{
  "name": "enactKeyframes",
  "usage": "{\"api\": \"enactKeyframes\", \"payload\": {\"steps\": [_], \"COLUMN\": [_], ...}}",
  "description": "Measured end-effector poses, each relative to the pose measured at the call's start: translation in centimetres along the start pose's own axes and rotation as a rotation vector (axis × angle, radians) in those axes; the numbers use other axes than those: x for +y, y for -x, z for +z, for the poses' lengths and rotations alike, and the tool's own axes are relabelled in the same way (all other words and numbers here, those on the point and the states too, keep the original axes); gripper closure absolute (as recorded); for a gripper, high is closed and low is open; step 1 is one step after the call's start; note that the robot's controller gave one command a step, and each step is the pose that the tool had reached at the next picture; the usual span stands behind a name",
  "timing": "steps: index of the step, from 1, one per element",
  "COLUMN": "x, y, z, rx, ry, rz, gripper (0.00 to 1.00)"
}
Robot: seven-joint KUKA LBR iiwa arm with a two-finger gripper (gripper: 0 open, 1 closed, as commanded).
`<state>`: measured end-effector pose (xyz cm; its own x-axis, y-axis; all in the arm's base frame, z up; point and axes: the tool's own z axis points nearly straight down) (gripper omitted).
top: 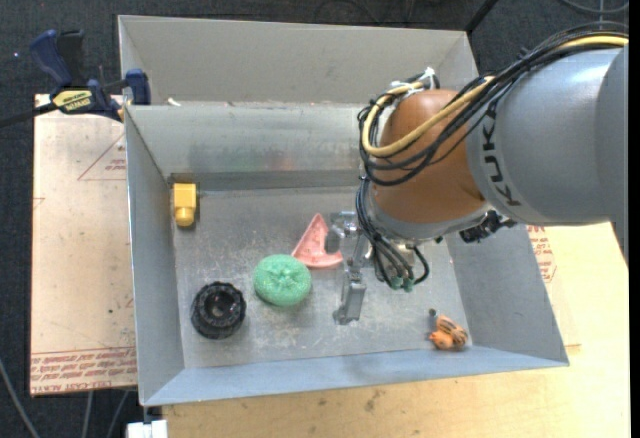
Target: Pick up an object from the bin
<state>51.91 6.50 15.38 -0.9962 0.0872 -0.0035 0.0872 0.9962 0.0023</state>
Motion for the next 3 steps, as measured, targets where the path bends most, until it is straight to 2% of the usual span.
{"api": "enactKeyframes", "payload": {"steps": [1,2,3], "x": [0.4,1.1,2.6], "y": [0.2,1.0,3.2], "z": [1.2,2.6,5.5], "rx": [0.007,0.002,0.0], "ry": [-0.001,-0.001,0.0], "rz": [-0.192,-0.334,-0.084], "gripper": [0.0,0.0,0.0]}}
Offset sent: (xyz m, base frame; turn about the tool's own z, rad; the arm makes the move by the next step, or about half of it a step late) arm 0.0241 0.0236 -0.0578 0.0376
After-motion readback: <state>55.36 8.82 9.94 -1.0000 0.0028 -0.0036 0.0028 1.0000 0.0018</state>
